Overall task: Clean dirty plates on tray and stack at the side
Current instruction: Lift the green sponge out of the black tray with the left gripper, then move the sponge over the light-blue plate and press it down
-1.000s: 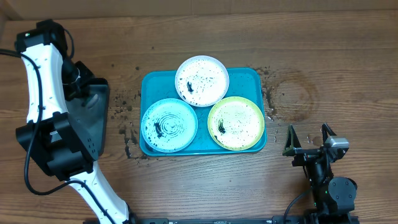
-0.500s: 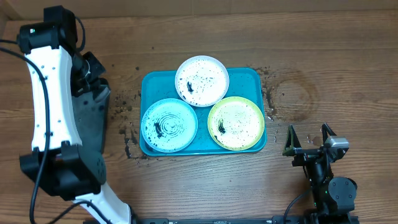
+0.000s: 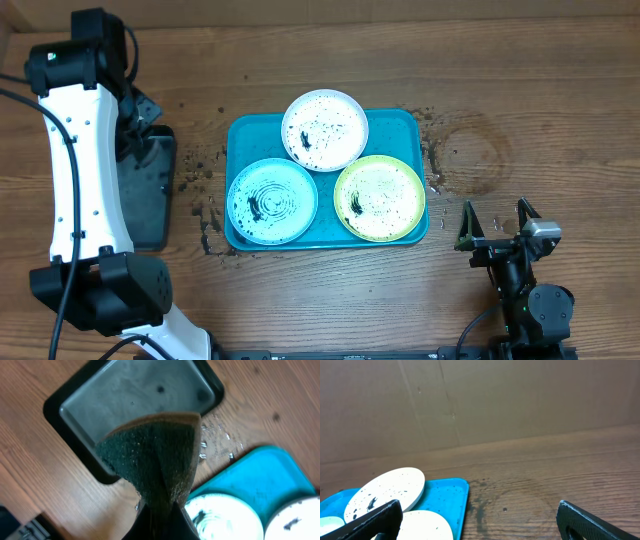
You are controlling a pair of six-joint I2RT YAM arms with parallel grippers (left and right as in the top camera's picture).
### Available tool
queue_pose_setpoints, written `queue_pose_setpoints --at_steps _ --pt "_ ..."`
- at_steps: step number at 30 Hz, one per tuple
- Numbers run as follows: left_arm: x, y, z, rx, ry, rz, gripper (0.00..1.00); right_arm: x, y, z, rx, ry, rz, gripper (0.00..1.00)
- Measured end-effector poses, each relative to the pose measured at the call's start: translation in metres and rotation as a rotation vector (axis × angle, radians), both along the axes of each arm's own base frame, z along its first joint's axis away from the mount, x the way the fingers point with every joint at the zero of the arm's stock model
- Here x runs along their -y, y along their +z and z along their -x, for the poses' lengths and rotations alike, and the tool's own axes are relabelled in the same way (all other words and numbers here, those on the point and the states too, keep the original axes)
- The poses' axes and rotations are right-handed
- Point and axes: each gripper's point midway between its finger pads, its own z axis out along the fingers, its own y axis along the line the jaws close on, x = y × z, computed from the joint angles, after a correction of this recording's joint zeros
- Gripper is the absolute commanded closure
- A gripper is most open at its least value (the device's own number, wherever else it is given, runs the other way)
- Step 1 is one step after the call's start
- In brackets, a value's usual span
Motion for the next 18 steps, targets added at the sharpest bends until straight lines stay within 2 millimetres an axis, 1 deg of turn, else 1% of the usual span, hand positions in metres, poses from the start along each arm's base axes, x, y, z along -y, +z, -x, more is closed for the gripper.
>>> queue_pose_setpoints --at_steps 4,7,9,11,13,14,18 --pt "-0.026 -0.025 0.001 -0.004 0.100 -0.020 0.95 0.000 0.000 0.000 0.000 0.000 0.000 0.00" --pt "-0.057 -0.051 -0.001 0.031 0.190 -0.036 0.96 0.000 0.000 0.000 -0.001 0.000 0.000 0.00" --pt "-0.076 -0.068 0.001 0.046 0.240 -0.046 0.96 0.000 0.000 0.000 0.000 0.000 0.000 0.00" --pt "-0.090 -0.084 0.010 0.036 0.286 -0.044 0.96 0.000 0.000 0.000 0.000 0.000 0.000 0.00" --pt "-0.095 -0.093 0.022 0.004 0.312 -0.031 0.96 0.000 0.000 0.000 -0.001 0.000 0.000 0.00" --pt "-0.096 -0.095 0.025 -0.001 0.321 -0.024 0.96 0.000 0.000 0.000 0.000 0.000 0.000 0.00" --pt "-0.093 -0.096 0.021 0.011 0.319 -0.015 0.96 0.000 0.000 0.000 0.000 0.000 0.000 0.00"
